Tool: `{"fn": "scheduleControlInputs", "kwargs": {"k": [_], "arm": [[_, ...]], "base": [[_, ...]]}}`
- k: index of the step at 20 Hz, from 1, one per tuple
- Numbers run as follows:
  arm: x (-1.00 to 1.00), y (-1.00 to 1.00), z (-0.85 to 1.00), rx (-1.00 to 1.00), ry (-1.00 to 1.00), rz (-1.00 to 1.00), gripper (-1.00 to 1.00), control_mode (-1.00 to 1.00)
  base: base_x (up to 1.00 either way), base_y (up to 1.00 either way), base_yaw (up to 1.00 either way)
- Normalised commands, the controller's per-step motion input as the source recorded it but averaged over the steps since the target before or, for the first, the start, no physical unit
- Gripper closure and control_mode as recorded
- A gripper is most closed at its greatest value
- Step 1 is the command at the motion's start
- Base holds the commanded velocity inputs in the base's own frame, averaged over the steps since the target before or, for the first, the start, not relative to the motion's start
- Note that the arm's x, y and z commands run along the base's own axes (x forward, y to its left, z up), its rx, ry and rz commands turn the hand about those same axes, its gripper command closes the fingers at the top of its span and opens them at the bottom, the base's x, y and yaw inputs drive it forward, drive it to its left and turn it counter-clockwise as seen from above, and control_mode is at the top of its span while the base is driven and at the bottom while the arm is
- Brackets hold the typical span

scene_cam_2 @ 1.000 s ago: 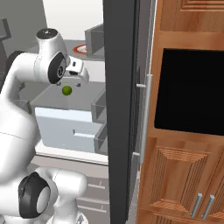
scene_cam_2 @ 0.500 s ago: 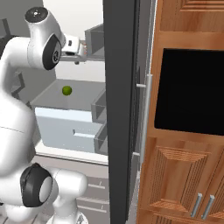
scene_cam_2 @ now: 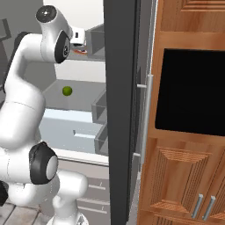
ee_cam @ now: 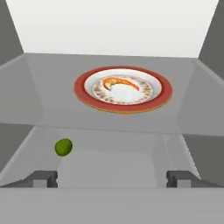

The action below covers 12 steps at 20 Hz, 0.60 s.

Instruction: Retrieve the shrimp from the fridge and place it on the cutting board.

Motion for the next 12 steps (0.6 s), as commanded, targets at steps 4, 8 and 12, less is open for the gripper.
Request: {"fn": "scheduleControlInputs", "kwargs": {"k": [4,8,12], "arm": [[0.94,0.29,0.0,0.0,-0.02,-0.02,-1.0,-1.0],[0.98,0.19,0.0,-0.02,0.02,-0.04,-1.0,-1.0],[0.98,0.07,0.0,-0.03,0.09,-0.05,-1.0,-1.0]], "base": [[0.0,0.0,0.0],[0.0,0.0,0.0],[0.0,0.0,0.0]]}}
